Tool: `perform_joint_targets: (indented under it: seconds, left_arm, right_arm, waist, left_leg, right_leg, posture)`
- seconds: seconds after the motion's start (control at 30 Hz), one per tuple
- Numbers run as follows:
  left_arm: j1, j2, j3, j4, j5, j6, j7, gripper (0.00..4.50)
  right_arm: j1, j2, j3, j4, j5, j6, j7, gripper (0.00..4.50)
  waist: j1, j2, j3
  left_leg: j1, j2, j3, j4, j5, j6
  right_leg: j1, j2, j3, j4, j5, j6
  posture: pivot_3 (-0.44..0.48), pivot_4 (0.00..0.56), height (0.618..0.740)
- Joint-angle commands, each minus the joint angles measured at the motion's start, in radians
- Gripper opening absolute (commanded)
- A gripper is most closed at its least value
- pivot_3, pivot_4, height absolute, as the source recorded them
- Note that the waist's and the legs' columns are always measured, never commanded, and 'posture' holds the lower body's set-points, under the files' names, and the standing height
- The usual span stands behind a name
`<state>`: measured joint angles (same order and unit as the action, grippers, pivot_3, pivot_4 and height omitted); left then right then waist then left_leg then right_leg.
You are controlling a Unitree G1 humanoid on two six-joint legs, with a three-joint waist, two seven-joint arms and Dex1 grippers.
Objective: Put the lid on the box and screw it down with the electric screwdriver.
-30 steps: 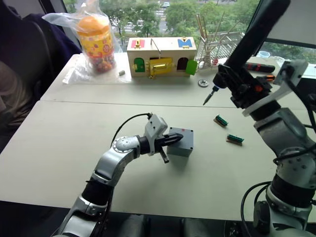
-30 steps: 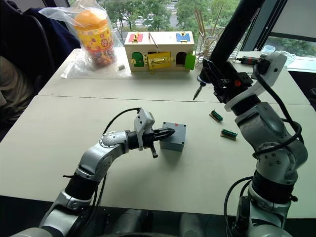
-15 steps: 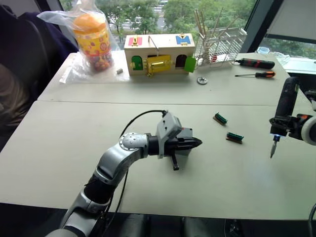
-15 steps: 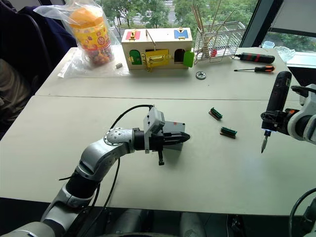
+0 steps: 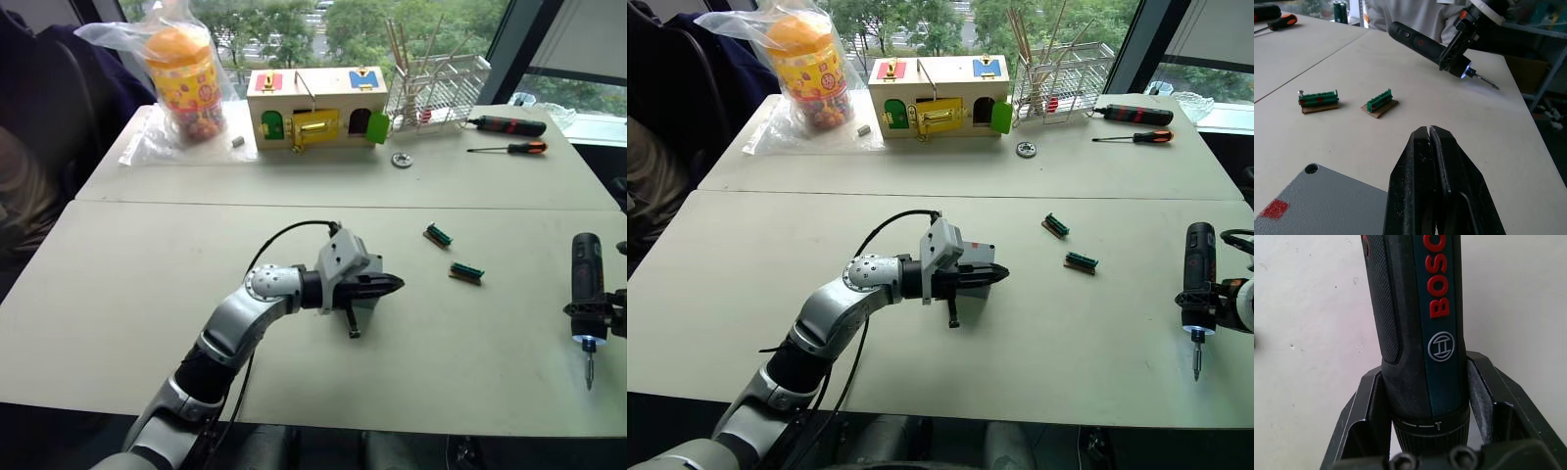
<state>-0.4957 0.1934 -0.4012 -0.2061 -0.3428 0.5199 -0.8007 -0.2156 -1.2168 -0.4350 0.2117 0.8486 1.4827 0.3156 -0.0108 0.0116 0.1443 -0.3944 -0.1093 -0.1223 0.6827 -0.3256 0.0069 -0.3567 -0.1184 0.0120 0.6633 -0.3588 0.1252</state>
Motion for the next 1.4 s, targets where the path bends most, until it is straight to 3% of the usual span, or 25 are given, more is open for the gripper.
perform_joint_targets:
  seconds: [0.03,0.37,0.43,0.57,0.6,0.87,1.0,1.13,1.27,1.4]
  left_arm:
    - [0.006,-0.006,-0.003,-0.042,0.002,-0.01,0.008,0.0]
    - [0.03,-0.021,0.02,-0.036,-0.021,0.002,0.022,0.0]
    - [0.035,-0.02,0.024,-0.038,-0.028,0.006,0.02,0.0]
    - [0.035,-0.014,0.027,-0.036,-0.034,0.008,0.017,0.0]
    - [0.035,-0.013,0.027,-0.036,-0.035,0.009,0.017,0.0]
    - [0.045,0.028,0.062,-0.039,-0.045,0.013,-0.005,0.0]
    - [0.055,0.043,0.171,-0.062,-0.107,0.028,0.024,0.0]
    - [0.063,0.044,0.248,-0.083,-0.161,0.066,0.058,0.0]
    - [0.071,0.061,0.33,-0.078,-0.168,0.088,0.127,0.0]
    - [0.126,0.13,0.325,-0.063,-0.117,0.08,0.132,0.0]
  right_arm:
    - [-0.022,-0.041,0.036,0.018,-0.06,-0.053,0.083,1.76]
    - [-0.12,-0.017,0.181,0.091,-0.201,-0.112,0.198,1.76]
    - [-0.125,-0.014,0.194,0.084,-0.22,-0.116,0.212,2.77]
    - [-0.125,-0.004,0.197,0.072,-0.25,-0.122,0.229,4.35]
    - [-0.126,-0.001,0.194,0.071,-0.256,-0.123,0.23,4.48]
    - [-0.144,-0.011,0.139,0.005,-0.312,-0.203,0.235,4.48]
    - [-0.275,-0.016,0.101,-0.141,-0.276,-0.21,0.253,4.48]
    - [-0.288,0.028,0.079,-0.271,-0.242,-0.233,0.293,4.48]
    - [-0.125,0.201,0.005,-0.569,-0.171,-0.446,0.388,4.48]
    - [0.06,0.364,0.049,-0.728,-0.165,-0.503,0.348,4.48]
  waist:
    - [0.001,0.0,0.0]
    - [0.001,0.0,0.0]
    - [0.002,0.0,0.0]
    - [0.006,0.0,0.0]
    - [0.007,0.0,0.0]
    - [0.006,0.0,0.0]
    - [-0.001,0.001,0.0]
    - [0.003,-0.001,0.001]
    - [0.017,-0.005,0.002]
    - [0.025,-0.005,0.003]
  left_leg:
    - [0.0,0.0,0.0,0.0,0.0,0.0]
    - [0.001,0.0,0.0,0.0,0.0,0.0]
    - [0.001,0.0,0.0,0.0,0.0,0.0]
    - [0.001,0.0,0.0,0.0,0.0,0.0]
    - [0.001,0.0,0.0,0.0,0.0,0.0]
    - [0.001,0.0,0.0,0.0,0.0,0.0]
    - [0.001,0.0,0.001,0.0,0.0,0.0]
    - [0.001,0.002,0.0,-0.001,0.0,-0.001]
    - [0.001,0.0,-0.001,0.0,0.0,-0.001]
    - [0.001,0.0,-0.002,0.0,0.0,-0.001]
  right_leg:
    - [0.0,0.0,0.0,0.0,0.0,0.0]
    - [-0.001,0.0,0.001,-0.001,0.0,0.0]
    - [-0.001,0.0,0.001,-0.001,0.0,0.0]
    - [-0.001,0.0,0.001,-0.001,0.0,0.0]
    - [-0.001,0.0,0.001,-0.001,0.0,0.0]
    - [-0.001,0.0,0.001,0.0,0.0,0.0]
    - [-0.003,0.0,0.002,0.0,0.0,0.0]
    - [-0.003,0.0,0.002,0.0,0.0,0.0]
    - [-0.003,0.0,0.002,0.001,0.0,0.0]
    - [-0.003,0.0,0.002,0.003,0.0,0.0]
  posture:
    - [0.0,0.15,0.74]
    - [0.0,0.15,0.74]
    - [0.0,0.15,0.74]
    - [0.0,0.15,0.74]
    - [0.0,0.15,0.74]
    - [0.0,0.15,0.74]
    - [0.0,0.15,0.74]
    - [0.0,0.15,0.74]
    - [0.0,0.15,0.74]
    - [0.0,0.15,0.74]
